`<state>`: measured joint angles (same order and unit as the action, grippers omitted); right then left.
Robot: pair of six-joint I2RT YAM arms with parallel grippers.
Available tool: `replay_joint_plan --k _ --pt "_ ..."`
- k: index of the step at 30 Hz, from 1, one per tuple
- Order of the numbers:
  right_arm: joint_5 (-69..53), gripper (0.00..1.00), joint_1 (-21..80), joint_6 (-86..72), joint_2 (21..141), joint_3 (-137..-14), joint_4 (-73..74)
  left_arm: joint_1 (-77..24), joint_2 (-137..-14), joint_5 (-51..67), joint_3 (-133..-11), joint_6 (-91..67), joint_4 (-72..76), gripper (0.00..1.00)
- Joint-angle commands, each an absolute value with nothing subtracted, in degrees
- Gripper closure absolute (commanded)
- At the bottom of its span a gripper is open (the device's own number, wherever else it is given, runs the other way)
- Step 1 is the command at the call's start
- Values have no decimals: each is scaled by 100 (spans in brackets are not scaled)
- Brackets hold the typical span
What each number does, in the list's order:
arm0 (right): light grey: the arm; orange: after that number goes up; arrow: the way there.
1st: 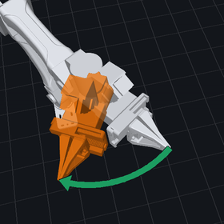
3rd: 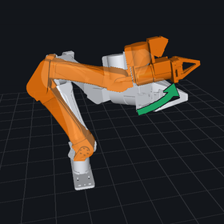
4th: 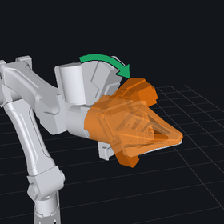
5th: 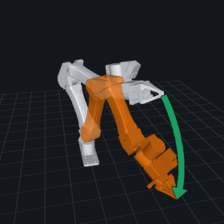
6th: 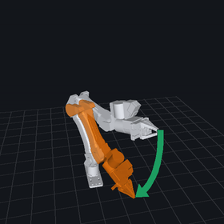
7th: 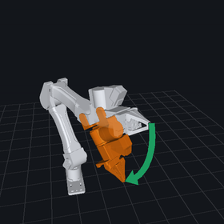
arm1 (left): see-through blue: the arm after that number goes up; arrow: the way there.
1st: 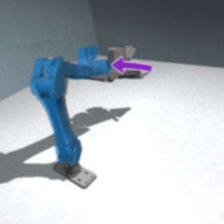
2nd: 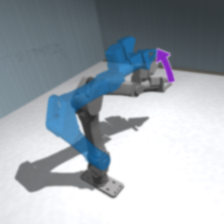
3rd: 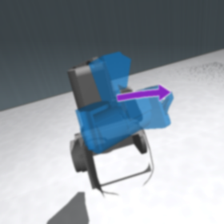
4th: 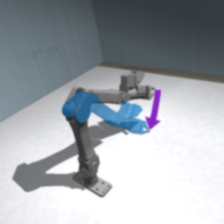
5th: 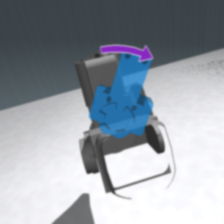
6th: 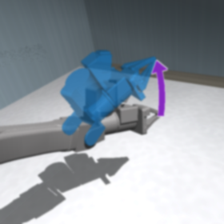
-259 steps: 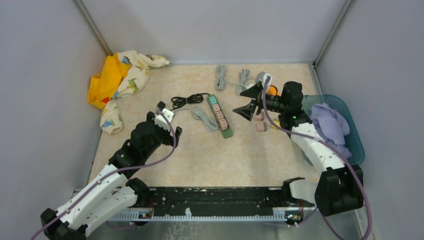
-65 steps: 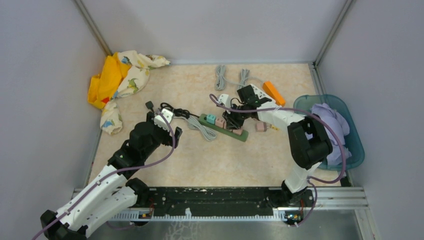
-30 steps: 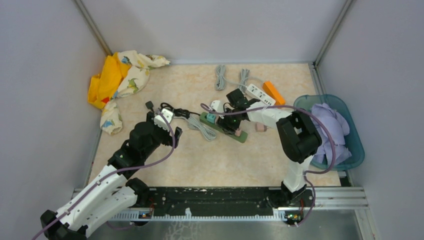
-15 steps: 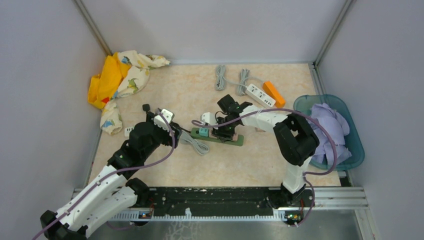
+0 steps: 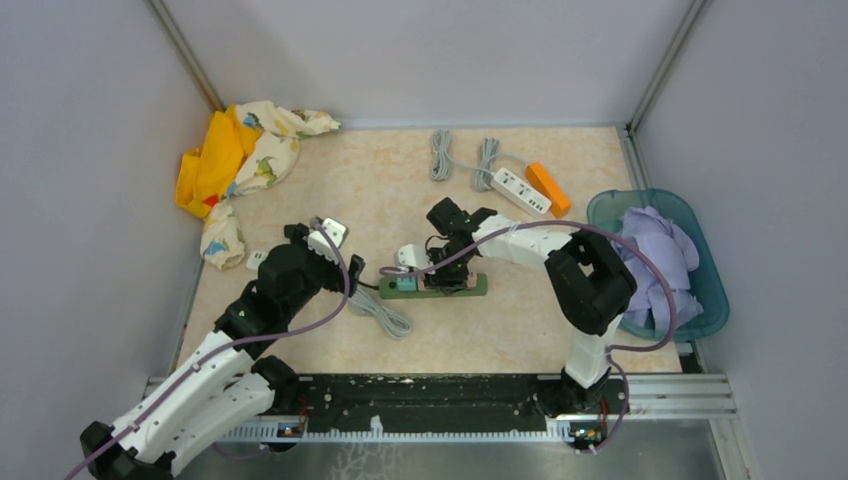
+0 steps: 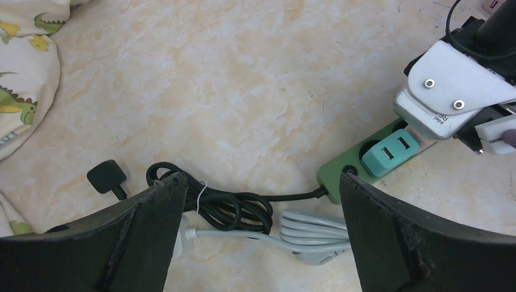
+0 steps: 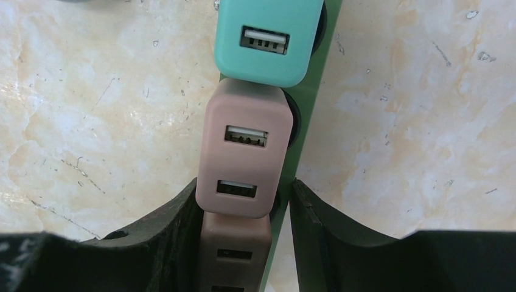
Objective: Pull the plug off the socket
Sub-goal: Move the socket to the center of the board.
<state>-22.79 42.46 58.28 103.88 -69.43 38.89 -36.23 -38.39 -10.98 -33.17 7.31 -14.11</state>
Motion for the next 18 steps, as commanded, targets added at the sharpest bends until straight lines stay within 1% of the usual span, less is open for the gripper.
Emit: replay_joint_plan --k 1,2,3,5,6,8,10,13,16,18 --pt "-2467 71 4509 5975 10338 -7038 4584 -3595 -3718 -981 -3351 729 -1358 0" --pt "-2373 70 4510 5931 10330 -7066 4580 -3595 -3706 -965 -3342 733 -1354 0" --pt "-2313 65 4509 5926 10304 -7091 4607 -3595 -3696 -948 -3340 741 -1347 0" --pt "-2282 47 4497 5892 10257 -7126 4652 -3595 -3689 -909 -3333 740 -1337 0" --pt "-2292 39 4481 5871 10221 -7135 4657 -3595 -3683 -887 -3331 749 -1338 0" --pt "-2296 30 4437 5798 10131 -7164 4628 -3595 -3668 -842 -3324 749 -1321 0" --pt "-2357 26 4328 5703 10078 -7277 4654 -3595 -3643 -787 -3316 753 -1310 0" --pt "-2629 24 4104 5728 9904 -7488 4880 -3595 -3606 -654 -3289 769 -1257 0" --pt "-3001 19 3886 5900 9547 -7531 5096 -3595 -3584 -301 -3272 798 -1162 0" --pt "-3297 18 3725 6069 9248 -7568 5280 -3595 -3568 -5 -3270 774 -1047 0"
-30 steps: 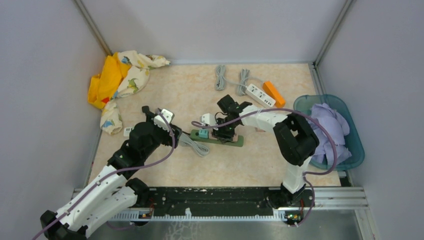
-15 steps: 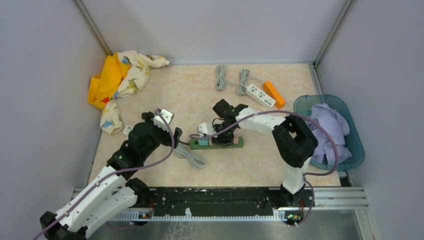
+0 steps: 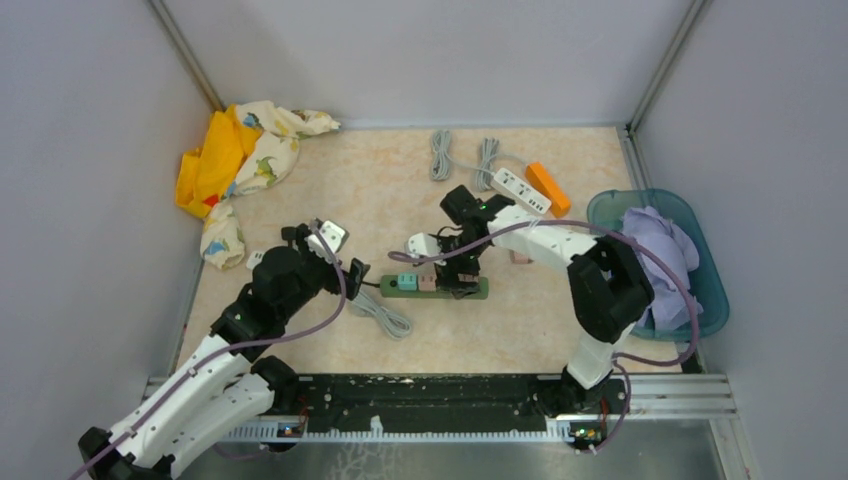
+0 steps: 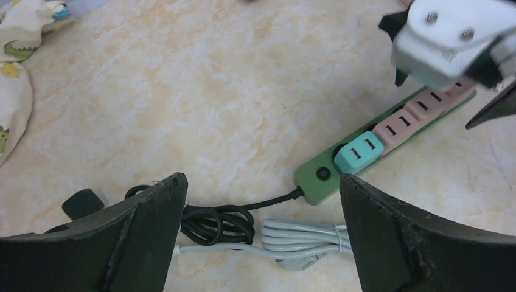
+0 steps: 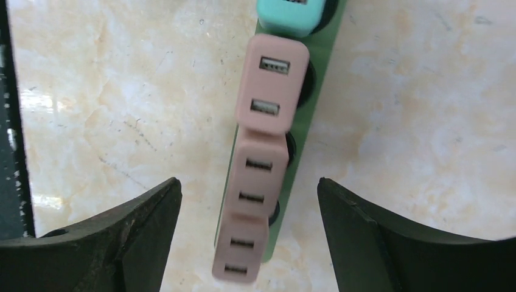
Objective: Pull the plug off the socket
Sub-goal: Move the socket to the center of the board.
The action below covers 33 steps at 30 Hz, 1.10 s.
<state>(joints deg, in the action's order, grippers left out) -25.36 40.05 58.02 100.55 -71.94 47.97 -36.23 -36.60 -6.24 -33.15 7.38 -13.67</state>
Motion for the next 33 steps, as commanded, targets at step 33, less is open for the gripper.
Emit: replay_joint_plan --k 33 --pt "-7073 10 2174 5768 7150 -5849 3763 -3597 -5203 2820 -1461 -582 4320 0"
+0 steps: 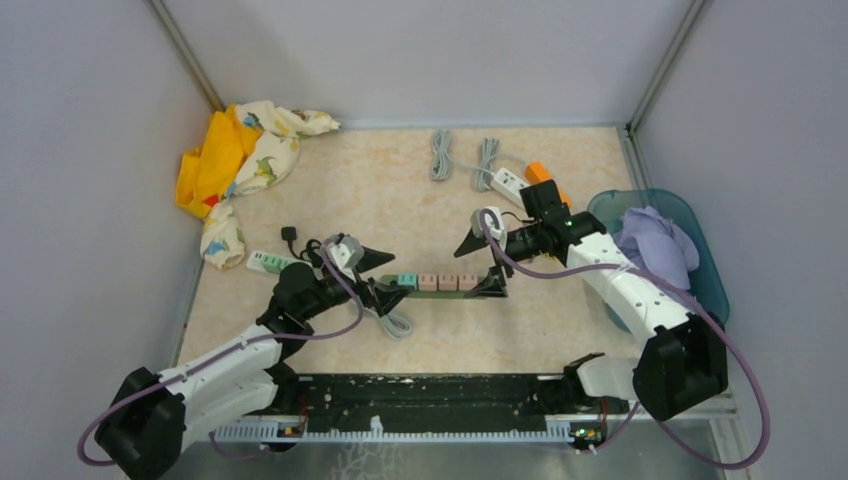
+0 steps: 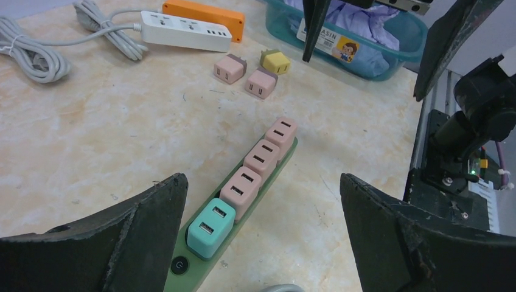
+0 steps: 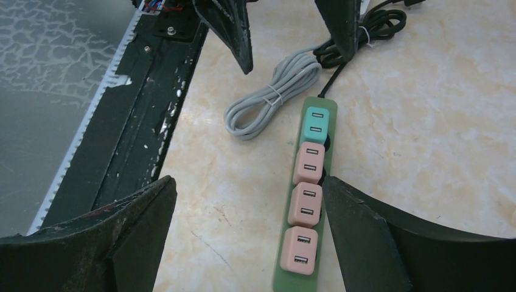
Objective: Pull the plug off the socket
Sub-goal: Move the socket to the center of the board, then remove the plug from the socket.
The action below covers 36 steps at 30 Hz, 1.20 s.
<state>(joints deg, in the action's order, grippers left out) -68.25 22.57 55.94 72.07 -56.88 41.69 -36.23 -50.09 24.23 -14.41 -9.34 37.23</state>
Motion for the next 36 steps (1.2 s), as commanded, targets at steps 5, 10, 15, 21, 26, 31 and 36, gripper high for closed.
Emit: replay_joint_plan --k 5,10,15,21,26,31,36 --pt "-6741 10 2147 5677 7140 -5800 3658 -3595 -5390 2726 -2106 516 2915 2" --pt "-6438 10 2117 5701 7143 -5838 3708 -3597 -5649 2633 -2341 1100 2628 1" --pt "-6317 10 1835 5802 7180 -5902 3865 -3599 -6013 2589 -2210 1648 2951 0" --pt "-6406 11 1577 5803 7195 -5887 3876 -3599 -6065 2664 -1821 1914 3704 0" --pt "-6439 10 1569 5788 7225 -5799 3784 -3587 -6239 2712 -1695 1831 4007 0" --pt "-6406 10 1565 5784 7208 -5732 3729 -3586 -6649 2960 -1911 1712 3871 0" --pt "-6387 10 1567 5807 7159 -5680 3700 -3586 -6853 2991 -2053 1828 3764 0"
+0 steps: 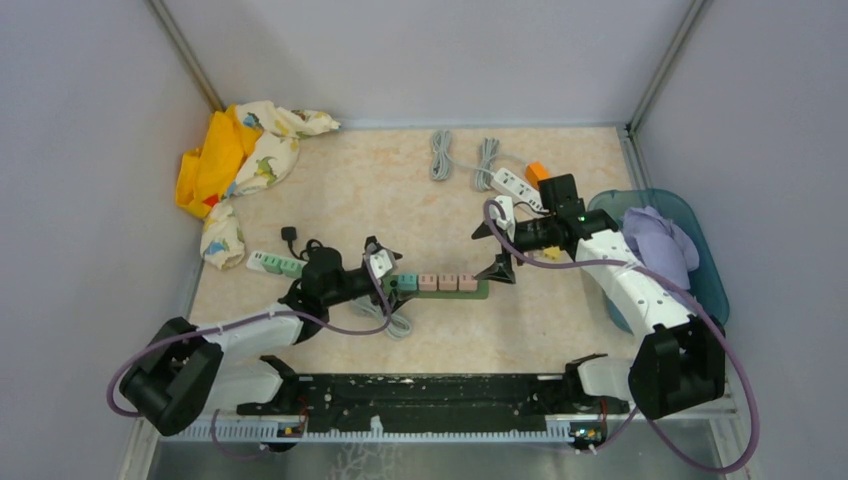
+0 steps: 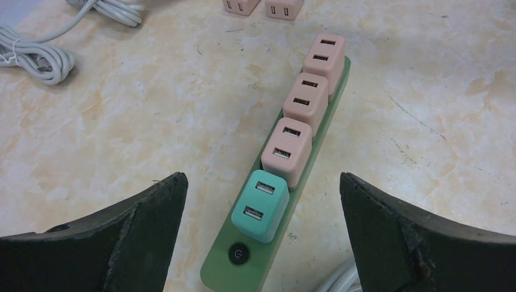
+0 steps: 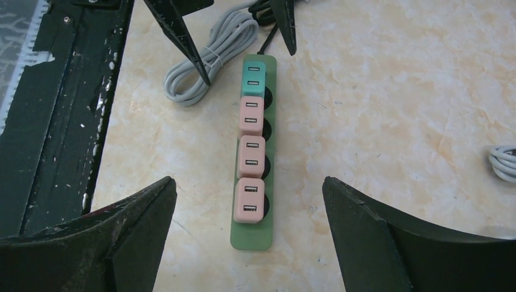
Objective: Pull the plug off the socket
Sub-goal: Remove the plug from the socket.
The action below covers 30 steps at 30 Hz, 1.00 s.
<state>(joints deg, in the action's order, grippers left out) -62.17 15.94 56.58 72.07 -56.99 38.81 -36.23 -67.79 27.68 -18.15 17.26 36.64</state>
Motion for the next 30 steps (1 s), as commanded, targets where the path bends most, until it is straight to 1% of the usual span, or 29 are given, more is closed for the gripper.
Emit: replay_joint_plan --k 1,7,17,20,30 --pt "-6377 10 1566 5809 7159 -5678 3700 -3590 -6853 2992 -2074 1862 3728 0" --pt "-6332 10 1561 5889 7180 -5665 3747 -3588 -6864 3176 -2132 2078 3638 0" --pt "-6244 11 1568 5933 7199 -5627 3753 -3582 -7497 4089 -2493 2689 3366 0" --pt "-6246 11 1567 5938 7203 -5619 3744 -3577 -7769 4053 -2729 2782 3181 4" --pt "-6246 11 1568 5964 7212 -5609 3761 -3568 -8434 4080 -3541 3242 1862 20"
